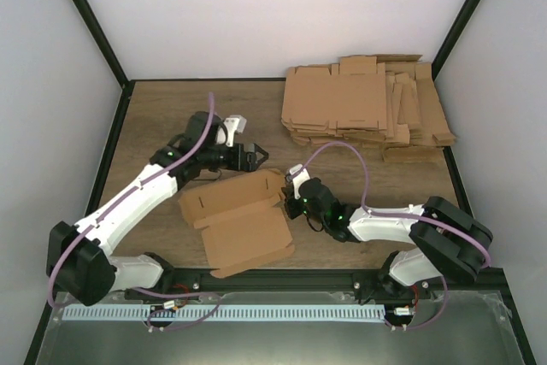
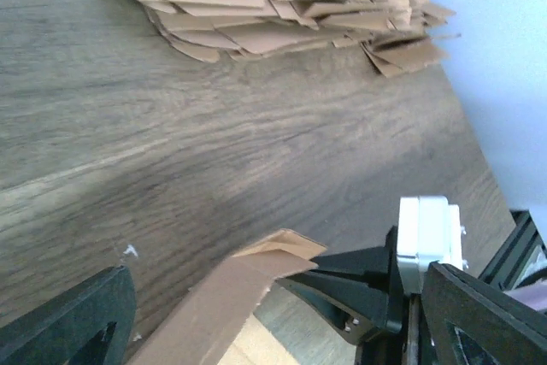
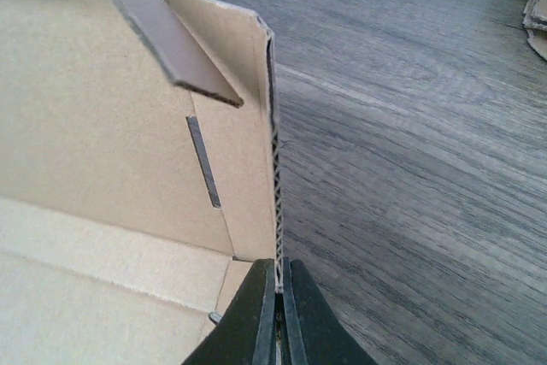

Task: Fold the paper box

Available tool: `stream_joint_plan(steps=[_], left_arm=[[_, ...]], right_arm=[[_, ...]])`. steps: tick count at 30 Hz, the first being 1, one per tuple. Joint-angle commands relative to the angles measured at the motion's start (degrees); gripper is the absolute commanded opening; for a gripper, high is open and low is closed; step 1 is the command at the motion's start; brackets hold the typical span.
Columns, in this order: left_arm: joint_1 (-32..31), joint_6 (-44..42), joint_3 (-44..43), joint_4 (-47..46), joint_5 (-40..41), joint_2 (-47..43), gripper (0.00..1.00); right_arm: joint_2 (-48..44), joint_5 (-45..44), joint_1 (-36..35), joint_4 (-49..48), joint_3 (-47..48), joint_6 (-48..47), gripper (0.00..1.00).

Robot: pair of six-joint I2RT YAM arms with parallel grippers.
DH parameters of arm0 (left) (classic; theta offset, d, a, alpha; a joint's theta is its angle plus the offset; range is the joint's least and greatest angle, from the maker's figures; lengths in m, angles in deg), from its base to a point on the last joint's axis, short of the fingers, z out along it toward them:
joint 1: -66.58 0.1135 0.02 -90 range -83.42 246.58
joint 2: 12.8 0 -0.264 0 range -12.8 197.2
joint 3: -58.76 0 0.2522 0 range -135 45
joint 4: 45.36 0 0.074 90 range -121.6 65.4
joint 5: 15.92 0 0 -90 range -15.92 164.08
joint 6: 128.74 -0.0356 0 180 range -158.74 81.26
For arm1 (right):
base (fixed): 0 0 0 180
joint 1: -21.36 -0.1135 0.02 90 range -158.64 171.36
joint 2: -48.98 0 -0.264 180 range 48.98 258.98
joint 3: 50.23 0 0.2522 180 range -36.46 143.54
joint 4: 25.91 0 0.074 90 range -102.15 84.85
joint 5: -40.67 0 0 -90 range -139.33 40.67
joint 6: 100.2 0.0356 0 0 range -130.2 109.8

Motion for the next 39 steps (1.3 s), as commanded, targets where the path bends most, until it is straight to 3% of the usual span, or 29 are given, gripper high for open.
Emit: stream_joint_plan(steps=[1, 6, 18, 21, 28, 39], left_arm=[[3.9, -2.1, -0.9, 1.3, -3.7, -0.9, 0.93], [7.0, -4.2, -0.5, 2.6, -4.3, -0.1, 0.87], [15.9, -7.6, -1.4, 4.8, -4.0, 0.1, 0.86], [17.1, -9.1, -1.7, 5.7, -4.5, 2.7, 0.80], [16.6, -10.3, 0.8, 3.5, -18.9, 9.8, 0.72], [11.1, -7.2, 4.2, -1.7, -22.8, 11.5, 0.69]], right_arm=[[0.4, -0.2, -0.5, -0.8, -0.3, -0.5, 0.01], [0.7, -0.1, -0.5, -1.0, -0.3, -0.5, 0.01], [0.5, 0.0, -0.5, -1.1, -0.1, -1.4, 0.01], [0.5, 0.0, -0.5, -1.1, 0.0, -1.7, 0.01], [0.9, 0.4, -0.5, -1.1, 0.4, -1.8, 0.01], [1.8, 0.1, -0.5, -0.7, 1.2, -2.1, 0.01]])
